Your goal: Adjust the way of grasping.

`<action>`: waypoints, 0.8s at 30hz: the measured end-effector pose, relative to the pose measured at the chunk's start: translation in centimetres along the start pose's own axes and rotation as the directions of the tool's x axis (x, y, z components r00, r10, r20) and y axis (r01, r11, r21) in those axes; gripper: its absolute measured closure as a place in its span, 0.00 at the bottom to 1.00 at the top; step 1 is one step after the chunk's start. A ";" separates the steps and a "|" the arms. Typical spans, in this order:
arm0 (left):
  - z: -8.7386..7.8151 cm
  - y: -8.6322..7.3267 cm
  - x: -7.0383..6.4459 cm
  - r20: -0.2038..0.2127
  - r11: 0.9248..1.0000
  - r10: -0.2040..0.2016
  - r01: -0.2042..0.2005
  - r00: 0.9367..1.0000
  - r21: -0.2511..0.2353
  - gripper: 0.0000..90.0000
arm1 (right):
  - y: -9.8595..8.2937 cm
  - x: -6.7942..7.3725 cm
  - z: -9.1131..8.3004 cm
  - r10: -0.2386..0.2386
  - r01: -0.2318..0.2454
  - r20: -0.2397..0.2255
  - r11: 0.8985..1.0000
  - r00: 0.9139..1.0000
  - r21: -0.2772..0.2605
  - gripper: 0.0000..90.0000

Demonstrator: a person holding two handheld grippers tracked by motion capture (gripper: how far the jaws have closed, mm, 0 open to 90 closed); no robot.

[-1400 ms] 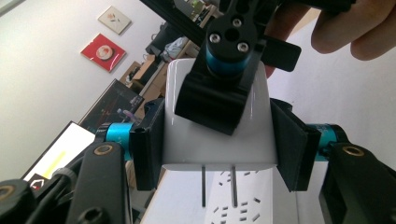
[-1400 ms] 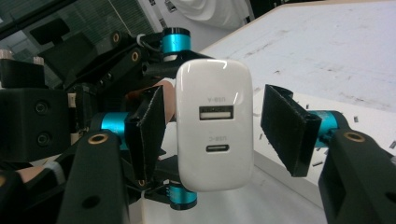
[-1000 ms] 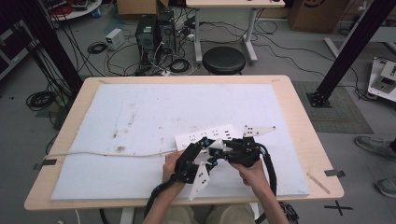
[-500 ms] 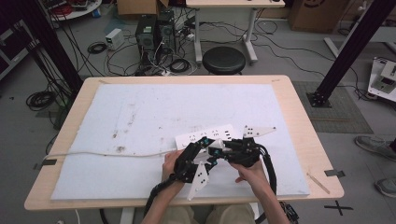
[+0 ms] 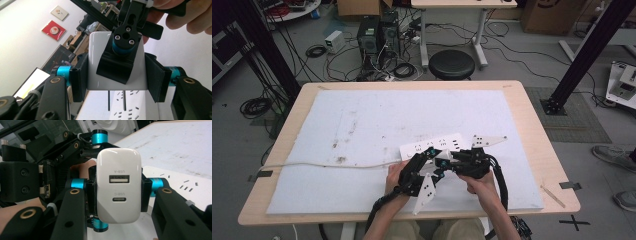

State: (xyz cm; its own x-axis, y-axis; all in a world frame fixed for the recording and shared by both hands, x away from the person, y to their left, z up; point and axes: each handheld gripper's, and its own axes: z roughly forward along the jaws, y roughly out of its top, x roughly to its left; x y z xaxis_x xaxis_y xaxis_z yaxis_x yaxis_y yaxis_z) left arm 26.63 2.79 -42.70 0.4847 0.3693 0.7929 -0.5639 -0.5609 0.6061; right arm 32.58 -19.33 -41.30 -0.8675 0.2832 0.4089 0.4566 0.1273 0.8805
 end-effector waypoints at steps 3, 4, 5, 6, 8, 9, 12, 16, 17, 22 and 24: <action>0.0 0.0 0.0 0.002 1.000 -0.012 0.012 1.000 0.004 0.47 | 0.0 0.0 0.0 0.001 -0.001 0.006 1.000 1.000 0.002 0.70; 0.0 0.0 0.0 0.002 1.000 -0.012 0.012 1.000 0.004 0.47 | 0.0 0.0 0.0 0.001 -0.001 0.009 1.000 1.000 0.003 0.70; 0.0 0.0 0.0 0.007 1.000 -0.020 0.020 1.000 0.007 0.47 | 0.0 0.0 0.0 -0.001 0.001 0.010 1.000 1.000 0.004 0.70; 0.0 0.0 0.0 0.007 1.000 -0.020 0.020 1.000 0.007 0.47 | 0.0 0.0 0.0 0.000 0.000 0.012 1.000 1.000 0.005 0.70; 0.1 -0.1 0.1 0.013 1.000 -0.030 0.030 0.999 0.009 0.46 | 0.0 0.0 0.1 0.004 -0.005 0.018 1.000 1.000 0.008 0.70; 0.1 -0.1 0.1 0.017 0.999 -0.033 0.033 0.999 0.009 0.46 | 0.0 0.0 0.1 -0.001 0.000 0.024 1.000 1.000 0.008 0.70; 0.1 -0.1 0.1 0.021 0.999 -0.035 0.035 0.999 0.016 0.41 | -0.1 -0.1 0.1 -0.002 0.002 0.024 1.000 1.000 0.008 0.70; 0.2 -0.2 0.2 0.028 0.995 -0.093 0.092 0.995 0.026 0.30 | -0.2 -0.3 -0.2 0.000 0.000 0.036 1.000 0.999 0.005 0.70; 0.2 -0.2 0.3 0.023 0.995 -0.102 0.101 0.995 0.026 0.29 | -0.2 -0.3 -0.2 0.008 -0.009 0.039 1.000 0.999 0.007 0.70; 0.1 -0.4 0.6 0.043 0.989 -0.145 0.144 0.989 0.027 0.24 | -0.2 -0.4 -0.4 0.004 -0.004 0.056 1.000 0.998 -0.001 0.70; 0.0 -0.5 0.8 0.061 0.984 -0.178 0.177 0.982 0.022 0.23 | -0.2 -0.4 -0.6 -0.001 0.001 0.072 1.000 0.997 -0.007 0.70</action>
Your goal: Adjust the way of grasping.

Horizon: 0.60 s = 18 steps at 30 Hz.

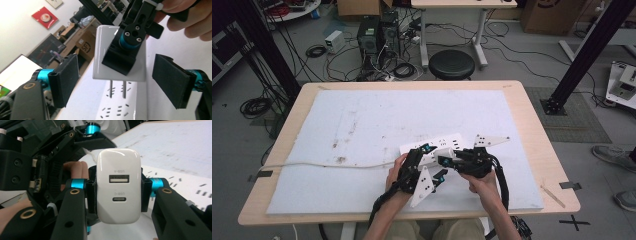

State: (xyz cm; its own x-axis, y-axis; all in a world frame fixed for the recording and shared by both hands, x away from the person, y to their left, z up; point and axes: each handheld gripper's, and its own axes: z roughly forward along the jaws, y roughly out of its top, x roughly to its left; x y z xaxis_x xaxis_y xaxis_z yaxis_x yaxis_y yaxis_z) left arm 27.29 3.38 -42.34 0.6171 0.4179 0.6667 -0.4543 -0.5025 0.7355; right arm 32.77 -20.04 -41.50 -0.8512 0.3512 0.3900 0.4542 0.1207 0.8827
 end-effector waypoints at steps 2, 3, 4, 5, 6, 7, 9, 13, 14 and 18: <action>-0.3 -0.1 0.3 0.016 0.999 -0.037 0.037 0.999 -0.015 0.23 | 0.1 -0.1 -0.3 -0.004 0.005 0.019 1.000 1.000 -0.006 0.70; -0.5 -0.1 0.5 0.011 0.998 -0.053 0.054 0.999 -0.020 0.23 | 0.1 -0.2 -0.4 -0.001 0.002 0.025 1.000 1.000 -0.011 0.70; -0.7 -0.2 0.8 0.020 0.997 -0.073 0.074 0.997 -0.027 0.23 | 0.1 -0.3 -0.6 0.001 0.000 0.030 1.000 1.000 -0.017 0.70; -0.9 -0.3 1.0 0.019 0.995 -0.096 0.097 0.995 -0.035 0.23 | 0.1 -0.4 -0.7 -0.003 0.004 0.041 1.000 0.999 -0.021 0.70; -1.1 -0.4 1.2 0.017 0.992 -0.115 0.116 0.993 -0.040 0.23 | 0.1 -0.4 -0.9 -0.008 0.009 0.053 1.000 0.999 -0.020 0.70; -1.4 -0.4 1.4 0.019 0.990 -0.134 0.135 0.991 -0.043 0.23 | 0.2 -0.3 -1.1 -0.014 0.014 0.070 1.000 0.997 -0.012 0.70; -1.9 -0.6 1.9 0.010 0.983 -0.177 0.177 0.984 -0.047 0.23 | 0.2 -0.4 -1.4 -0.025 0.026 0.091 1.000 0.996 -0.013 0.70; -2.8 -1.3 2.9 0.000 0.965 -0.261 0.261 0.965 -0.038 0.23 | 0.2 -0.7 -2.1 -0.035 0.038 0.118 0.999 0.992 -0.021 0.70; -3.1 -1.5 3.1 -0.006 0.957 -0.289 0.288 0.957 -0.036 0.23 | 0.3 -0.8 -2.3 -0.031 0.033 0.127 0.999 0.991 -0.017 0.70; -4.1 -2.2 4.0 -0.044 0.936 -0.351 0.350 0.935 -0.021 0.23 | 0.4 -0.8 -2.9 -0.058 0.059 0.166 0.998 0.984 0.000 0.70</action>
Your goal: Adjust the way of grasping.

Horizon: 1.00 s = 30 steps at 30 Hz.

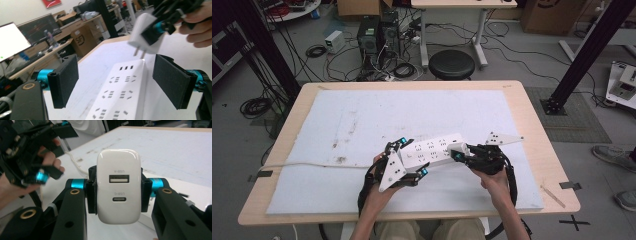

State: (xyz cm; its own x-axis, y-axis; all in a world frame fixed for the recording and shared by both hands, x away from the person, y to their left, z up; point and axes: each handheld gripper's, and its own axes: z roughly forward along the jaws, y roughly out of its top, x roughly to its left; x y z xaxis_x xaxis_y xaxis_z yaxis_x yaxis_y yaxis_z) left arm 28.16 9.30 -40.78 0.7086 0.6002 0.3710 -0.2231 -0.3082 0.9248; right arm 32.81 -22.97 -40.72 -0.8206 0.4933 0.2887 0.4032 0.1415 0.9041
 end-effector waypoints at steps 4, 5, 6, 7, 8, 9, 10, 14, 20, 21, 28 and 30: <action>-0.7 -0.4 0.8 -0.034 0.999 -0.053 0.053 0.998 -0.007 0.23 | -0.1 0.0 -0.4 -0.016 0.015 0.025 1.000 1.000 0.017 0.70; -1.2 -0.7 1.3 -0.051 0.997 -0.074 0.074 0.996 -0.008 0.23 | -0.1 -0.1 -0.5 -0.018 0.017 0.031 1.000 0.999 0.017 0.70; -1.5 -0.9 1.6 -0.059 0.996 -0.089 0.089 0.994 -0.009 0.23 | -0.1 -0.1 -0.6 -0.021 0.020 0.034 1.000 0.999 0.018 0.70; -1.5 -0.9 1.6 -0.059 0.996 -0.089 0.089 0.994 -0.009 0.23 | -0.1 -0.1 -0.6 -0.021 0.020 0.034 1.000 0.999 0.018 0.70; -1.8 -1.0 1.8 -0.066 0.995 -0.102 0.101 0.993 -0.011 0.23 | -0.1 -0.1 -0.8 -0.020 0.020 0.038 1.000 0.999 0.018 0.70; -2.1 -1.1 2.1 -0.072 0.994 -0.113 0.113 0.991 -0.007 0.23 | 0.0 -0.1 -0.9 -0.022 0.021 0.041 1.000 0.999 0.014 0.70; -2.6 -1.4 2.6 -0.090 0.991 -0.133 0.134 0.987 0.002 0.23 | 0.0 -0.1 -1.1 -0.022 0.021 0.044 1.000 0.999 0.014 0.70; -3.8 -1.8 3.4 -0.146 0.985 -0.168 0.171 0.975 0.008 0.24 | 0.1 -0.1 -1.7 -0.032 0.031 0.060 0.999 0.998 0.010 0.70; -5.0 -2.2 4.1 -0.206 0.981 -0.188 0.194 0.960 0.013 0.24 | 0.4 -0.2 -2.2 -0.045 0.045 0.081 0.999 0.996 -0.003 0.70; -5.5 -2.4 4.4 -0.227 0.977 -0.202 0.212 0.953 0.018 0.24 | 0.4 -0.2 -2.3 -0.046 0.046 0.088 0.999 0.995 -0.002 0.70; -7.9 -3.3 5.9 -0.311 0.954 -0.286 0.300 0.906 -0.005 0.25 | 0.4 -0.7 -3.8 -0.052 0.055 0.118 0.998 0.992 -0.024 0.70; -8.4 -3.5 6.1 -0.323 0.952 -0.290 0.306 0.901 -0.002 0.25 | 0.5 -0.8 -4.0 -0.057 0.061 0.122 0.998 0.991 -0.034 0.70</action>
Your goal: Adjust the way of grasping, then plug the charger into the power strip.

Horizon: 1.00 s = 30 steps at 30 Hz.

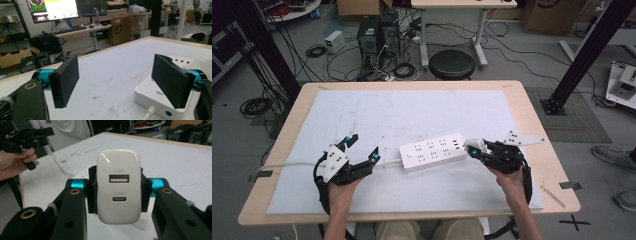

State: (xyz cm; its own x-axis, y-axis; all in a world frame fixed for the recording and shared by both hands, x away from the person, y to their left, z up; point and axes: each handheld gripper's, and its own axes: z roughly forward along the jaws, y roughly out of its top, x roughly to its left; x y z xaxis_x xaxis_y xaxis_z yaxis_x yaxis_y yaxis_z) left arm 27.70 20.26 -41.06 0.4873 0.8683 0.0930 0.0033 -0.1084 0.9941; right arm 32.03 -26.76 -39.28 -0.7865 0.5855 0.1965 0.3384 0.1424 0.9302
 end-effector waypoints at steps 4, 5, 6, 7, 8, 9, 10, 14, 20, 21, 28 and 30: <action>-0.6 -0.2 0.7 -0.023 1.000 -0.010 0.010 1.000 0.009 0.25 | 0.1 -0.3 -0.2 -0.002 0.002 0.014 1.000 1.000 0.005 0.70; -0.8 -0.2 0.8 -0.028 1.000 -0.008 0.009 1.000 0.007 0.25 | 0.1 -0.3 -0.2 -0.008 0.008 0.017 1.000 1.000 0.011 0.70; -0.9 -0.3 0.9 -0.031 1.000 -0.011 0.012 0.999 0.005 0.25 | 0.1 -0.3 -0.2 -0.016 0.016 0.021 1.000 1.000 0.015 0.70; -1.1 -0.4 1.0 -0.036 1.000 -0.005 0.006 0.999 0.013 0.25 | 0.1 -0.4 -0.1 -0.021 0.021 0.022 0.999 1.000 0.026 0.70; -1.2 -0.4 1.1 -0.040 1.000 -0.005 0.006 0.999 0.017 0.25 | 0.1 -0.4 -0.1 -0.023 0.023 0.017 0.999 1.000 0.037 0.70; -1.3 -0.5 1.3 -0.048 1.000 -0.006 0.007 0.999 0.025 0.25 | 0.1 -0.5 0.0 -0.029 0.028 0.015 0.998 0.999 0.051 0.70; -1.4 -0.6 1.5 -0.057 0.999 -0.010 0.012 0.998 0.030 0.25 | 0.2 -0.6 0.2 -0.037 0.036 0.018 0.997 0.999 0.072 0.70; -2.1 -0.9 2.1 -0.092 0.998 -0.035 0.039 0.995 0.050 0.25 | 1.3 -0.9 0.8 -0.098 0.095 0.005 0.982 0.995 0.160 0.70; -3.0 -1.0 2.4 -0.106 0.998 -0.035 0.041 0.994 0.057 0.25 | 3.2 -1.0 1.9 -0.175 0.173 -0.016 0.952 0.984 0.251 0.70; -3.2 -1.0 2.4 -0.102 0.997 -0.035 0.041 0.994 0.060 0.25 | 3.5 -1.1 2.1 -0.178 0.178 -0.026 0.947 0.984 0.269 0.70; -3.7 -1.3 2.5 -0.097 0.998 -0.031 0.036 0.995 0.051 0.25 | 5.5 -2.5 3.7 -0.239 0.247 -0.071 0.889 0.968 0.385 0.70; -3.7 -1.3 2.5 -0.095 0.998 -0.029 0.034 0.995 0.048 0.25 | 5.7 -2.6 3.9 -0.247 0.260 -0.085 0.881 0.965 0.394 0.70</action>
State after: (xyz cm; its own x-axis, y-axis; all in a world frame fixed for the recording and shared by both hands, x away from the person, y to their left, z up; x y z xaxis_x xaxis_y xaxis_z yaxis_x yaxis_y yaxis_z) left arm 25.64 24.36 -41.91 0.4021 0.9130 0.0686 0.0614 -0.1017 0.9929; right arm 38.04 -24.33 -35.72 -0.8867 0.4621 -0.0137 0.2973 0.5925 0.7487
